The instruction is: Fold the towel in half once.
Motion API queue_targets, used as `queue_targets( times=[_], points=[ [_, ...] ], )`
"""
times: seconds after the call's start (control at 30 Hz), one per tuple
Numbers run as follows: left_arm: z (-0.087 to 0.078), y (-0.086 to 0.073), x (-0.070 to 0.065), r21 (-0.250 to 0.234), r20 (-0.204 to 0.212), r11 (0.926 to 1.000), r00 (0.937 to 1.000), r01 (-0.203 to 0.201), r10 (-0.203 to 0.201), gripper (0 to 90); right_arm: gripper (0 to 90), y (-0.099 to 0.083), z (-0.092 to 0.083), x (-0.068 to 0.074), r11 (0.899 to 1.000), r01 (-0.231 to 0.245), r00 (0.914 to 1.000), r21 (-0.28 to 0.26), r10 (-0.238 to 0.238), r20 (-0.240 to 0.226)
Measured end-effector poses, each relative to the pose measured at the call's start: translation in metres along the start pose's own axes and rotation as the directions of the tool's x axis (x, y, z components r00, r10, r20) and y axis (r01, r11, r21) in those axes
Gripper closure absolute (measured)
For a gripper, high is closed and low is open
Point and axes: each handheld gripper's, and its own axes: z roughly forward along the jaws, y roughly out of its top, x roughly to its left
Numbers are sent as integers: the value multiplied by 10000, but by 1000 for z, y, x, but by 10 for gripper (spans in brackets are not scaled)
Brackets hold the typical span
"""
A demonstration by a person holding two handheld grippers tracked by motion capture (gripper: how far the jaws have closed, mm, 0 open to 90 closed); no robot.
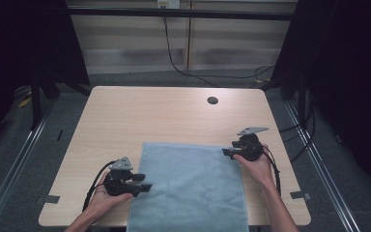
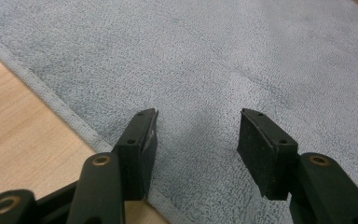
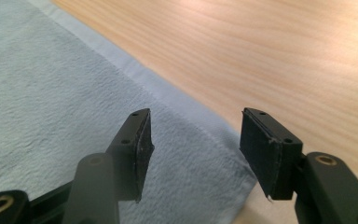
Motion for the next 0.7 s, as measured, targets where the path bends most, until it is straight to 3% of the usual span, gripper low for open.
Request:
queue_targets(
  times=[0.07,0.1,0.2,0.3,0.37,0.43,0.47,0.5,0.67,0.7],
  points=[
    [-1,0,-1,57,46,9999,9999,120,-120,468,435,-2,-1,-4,9999,-97,9999,-28,97,97],
    [-2,-1,-1,97,69,9997,9997,217,-218,467,437,-4,-1,-5,9996,-272,9996,0,272,-91],
    [-4,-2,-6,233,15,9997,10000,21,-22,464,432,-10,3,-2,9988,-13,9999,495,19,-131],
    [-5,-1,-4,166,54,9997,9998,172,-173,461,443,-12,9,6,9991,290,9996,316,-292,59],
    [-7,1,0,23,9,9994,9994,353,-353,457,503,-13,10,9,9984,496,9982,259,-504,323],
    [-11,4,9,-236,-96,9976,9978,656,-659,451,607,-14,9,12,9988,397,9990,294,-403,201],
    [-11,4,9,-236,-96,9976,9978,656,-659,445,607,-14,9,12,9988,397,9990,294,-403,201],
    [-13,7,13,-493,-187,9959,9969,756,-766,444,740,-14,9,16,9978,611,9981,262,-609,-98],
    [-8,30,39,-747,-850,9948,9935,691,-754,428,835,-14,12,19,9989,461,9973,116,-454,-581],
    [-6,34,44,-927,-804,9934,9940,671,-746,422,838,-14,12,19,9987,501,9970,81,-495,-596]
  ],
)
